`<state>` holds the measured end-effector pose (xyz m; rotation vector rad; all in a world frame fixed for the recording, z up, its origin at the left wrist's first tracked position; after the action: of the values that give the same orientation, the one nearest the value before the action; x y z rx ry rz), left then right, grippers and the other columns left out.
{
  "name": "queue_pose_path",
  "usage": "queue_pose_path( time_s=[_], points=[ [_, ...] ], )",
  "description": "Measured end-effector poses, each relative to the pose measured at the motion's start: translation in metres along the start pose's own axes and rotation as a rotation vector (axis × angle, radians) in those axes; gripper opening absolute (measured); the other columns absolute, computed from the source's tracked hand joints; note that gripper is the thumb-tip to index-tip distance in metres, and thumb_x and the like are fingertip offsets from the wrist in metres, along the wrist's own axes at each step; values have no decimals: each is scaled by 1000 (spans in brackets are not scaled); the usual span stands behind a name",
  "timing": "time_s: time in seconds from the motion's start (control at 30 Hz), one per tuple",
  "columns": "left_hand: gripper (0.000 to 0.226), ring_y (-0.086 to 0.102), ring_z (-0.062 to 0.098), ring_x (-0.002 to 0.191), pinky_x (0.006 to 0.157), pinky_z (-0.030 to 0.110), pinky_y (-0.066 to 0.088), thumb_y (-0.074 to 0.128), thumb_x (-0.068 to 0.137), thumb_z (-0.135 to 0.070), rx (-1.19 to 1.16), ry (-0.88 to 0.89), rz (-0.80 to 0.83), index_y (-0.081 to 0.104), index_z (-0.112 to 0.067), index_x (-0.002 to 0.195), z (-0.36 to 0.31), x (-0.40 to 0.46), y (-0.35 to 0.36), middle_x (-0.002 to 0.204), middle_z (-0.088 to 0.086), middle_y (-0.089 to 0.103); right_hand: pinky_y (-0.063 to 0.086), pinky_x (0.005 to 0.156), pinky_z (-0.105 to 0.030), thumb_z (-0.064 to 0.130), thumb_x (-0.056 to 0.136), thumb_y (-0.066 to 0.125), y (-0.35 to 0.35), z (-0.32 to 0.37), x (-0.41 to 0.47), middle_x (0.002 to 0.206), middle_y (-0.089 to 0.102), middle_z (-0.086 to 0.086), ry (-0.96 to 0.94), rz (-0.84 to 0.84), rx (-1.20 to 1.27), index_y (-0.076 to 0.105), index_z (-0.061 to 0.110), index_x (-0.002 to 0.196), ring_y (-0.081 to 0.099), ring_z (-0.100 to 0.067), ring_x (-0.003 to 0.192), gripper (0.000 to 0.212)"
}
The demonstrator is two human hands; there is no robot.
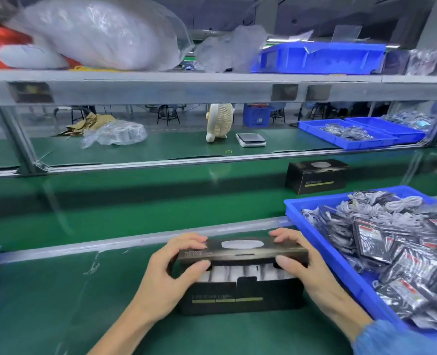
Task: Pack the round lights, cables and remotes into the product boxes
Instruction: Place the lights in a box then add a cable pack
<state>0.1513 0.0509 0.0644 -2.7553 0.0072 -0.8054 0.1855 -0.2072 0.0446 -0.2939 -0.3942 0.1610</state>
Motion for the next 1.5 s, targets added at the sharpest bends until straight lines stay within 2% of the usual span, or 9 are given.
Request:
queue_pose_path(
  time_s=[0.23,0.33,0.5,0.73,1.0,1.2,1.33,1.43,1.5],
  points=[
    [26,40,14,141,114,31,33,64,87,-35,98,50,96,75,-25,107,-3,-15,5,134,-11,61,30,105,-22,54,73,67,1,12,-17,143,41,21,-51,99,-176,63,45,106,37,1,135,34],
    [27,33,15,145,115,43,33,62,91,-33,214,87,106,75,-21,112,-5,-19,3,138,-10,59,30,112,-25,51,82,60,-2,23,-24,141,43,7,-208,11,-375,68,41,112,39,-12,136,32],
    [33,48,20,135,109,49,42,56,96,-31,387,326,81,74,-8,111,-19,-24,11,126,-2,67,48,86,-40,38,87,67,15,59,-40,103,69,1,-645,-168,-615,77,8,95,62,-22,94,33],
    [21,59,21,123,108,38,43,62,90,-10,389,351,-14,75,-2,105,-24,-27,14,119,5,69,54,64,-34,15,87,74,46,87,-49,98,67,-8,-826,-220,-674,75,1,99,62,-21,75,18],
    [23,57,20,125,109,40,42,61,91,-15,305,312,-34,75,-3,105,-19,-28,12,120,3,69,46,48,-31,19,90,72,59,88,-53,91,70,2,-945,-116,-793,76,8,89,53,-20,74,12],
    [30,55,15,127,111,34,40,58,93,-25,279,282,-26,75,-5,107,-17,-28,15,122,-1,69,56,69,-32,26,85,74,47,87,-39,101,69,2,-774,-188,-640,78,14,83,61,-18,89,13],
    [30,53,12,130,112,31,38,62,93,-30,322,290,-25,74,-9,111,-15,-27,15,125,-5,67,44,103,-36,78,68,57,40,52,11,137,52,25,-152,202,-773,68,45,115,50,-3,124,58],
    [37,49,14,133,115,30,32,65,91,-36,440,364,2,70,-11,118,-13,-30,21,132,-6,62,33,112,-35,75,67,65,43,40,39,148,42,20,-18,506,-874,60,49,125,39,-8,137,64],
    [34,51,20,131,114,36,34,68,90,-28,602,391,-48,70,-11,119,-8,-21,16,134,-2,61,34,110,-35,66,71,71,48,37,62,150,41,14,-32,415,-862,62,46,124,38,-13,138,57]
  ],
)
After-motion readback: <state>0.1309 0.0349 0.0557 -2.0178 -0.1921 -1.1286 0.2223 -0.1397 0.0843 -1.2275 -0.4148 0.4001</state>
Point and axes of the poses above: each hand's wrist, its own x-axis towards the middle knuckle, its own y-axis out of the palm, z = x × y, the point moved 9 cm from there along x, towards the middle knuckle
